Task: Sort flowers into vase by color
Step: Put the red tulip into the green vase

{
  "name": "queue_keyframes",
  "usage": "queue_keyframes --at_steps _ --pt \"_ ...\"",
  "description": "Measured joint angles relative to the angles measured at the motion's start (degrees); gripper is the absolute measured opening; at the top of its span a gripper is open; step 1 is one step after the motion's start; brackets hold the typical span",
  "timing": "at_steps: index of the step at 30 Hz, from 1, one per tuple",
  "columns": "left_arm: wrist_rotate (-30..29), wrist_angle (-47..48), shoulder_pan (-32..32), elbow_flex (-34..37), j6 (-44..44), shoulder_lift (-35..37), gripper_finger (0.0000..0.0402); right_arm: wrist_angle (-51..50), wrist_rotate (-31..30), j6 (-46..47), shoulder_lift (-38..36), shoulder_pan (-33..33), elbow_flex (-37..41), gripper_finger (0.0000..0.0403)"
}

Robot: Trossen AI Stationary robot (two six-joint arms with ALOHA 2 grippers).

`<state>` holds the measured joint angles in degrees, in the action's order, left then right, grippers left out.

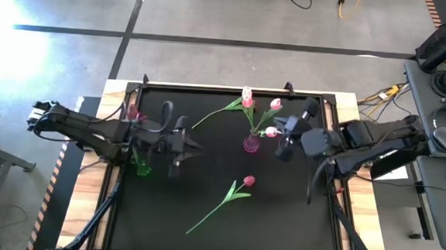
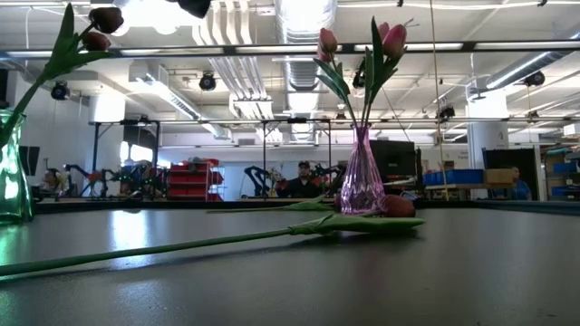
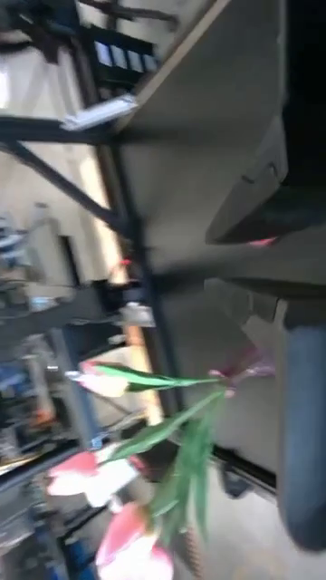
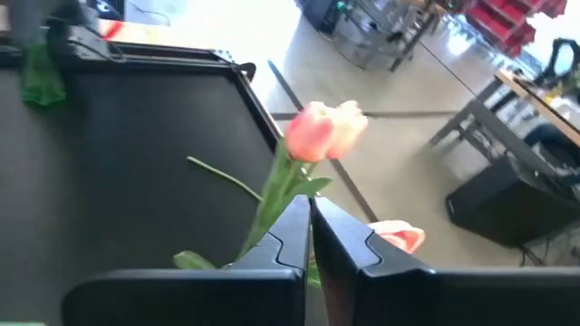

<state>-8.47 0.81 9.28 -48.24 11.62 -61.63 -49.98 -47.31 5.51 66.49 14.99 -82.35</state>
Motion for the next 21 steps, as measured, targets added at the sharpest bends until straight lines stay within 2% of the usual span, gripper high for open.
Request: queue_keyframes --at_steps 4,12,14,16,18,21 --pt "-0.05 9.03 -3.24 -6.27 0.04 -3.95 0.0008 -2.37 -5.13 2.24 -0.01 4.76 0.11 0.0009" --pt "0.32 28.48 -12.25 -24.14 4.22 -11.51 0.0001 -6.88 -10.31 7.3 -0.05 11.85 0.22 0.0009" --pt "3.34 32.33 -15.5 -28.75 5.15 -13.54 0.0 -7.16 -10.94 8.03 -0.01 12.71 0.43 0.0009" --pt "8.77 34.57 -19.34 -32.23 5.77 -15.31 0.0 -7.14 -11.28 8.08 -0.01 13.31 0.88 0.0009" --pt "14.39 35.69 -23.35 -34.16 6.59 -17.08 0.0 -7.05 -11.3 8.42 -0.01 13.54 1.5 0.0009" --pt "18.49 36.39 -29.14 -35.08 8.42 -19.78 0.0 -7.03 -11.29 9.4 -0.01 13.57 2.73 0.0009"
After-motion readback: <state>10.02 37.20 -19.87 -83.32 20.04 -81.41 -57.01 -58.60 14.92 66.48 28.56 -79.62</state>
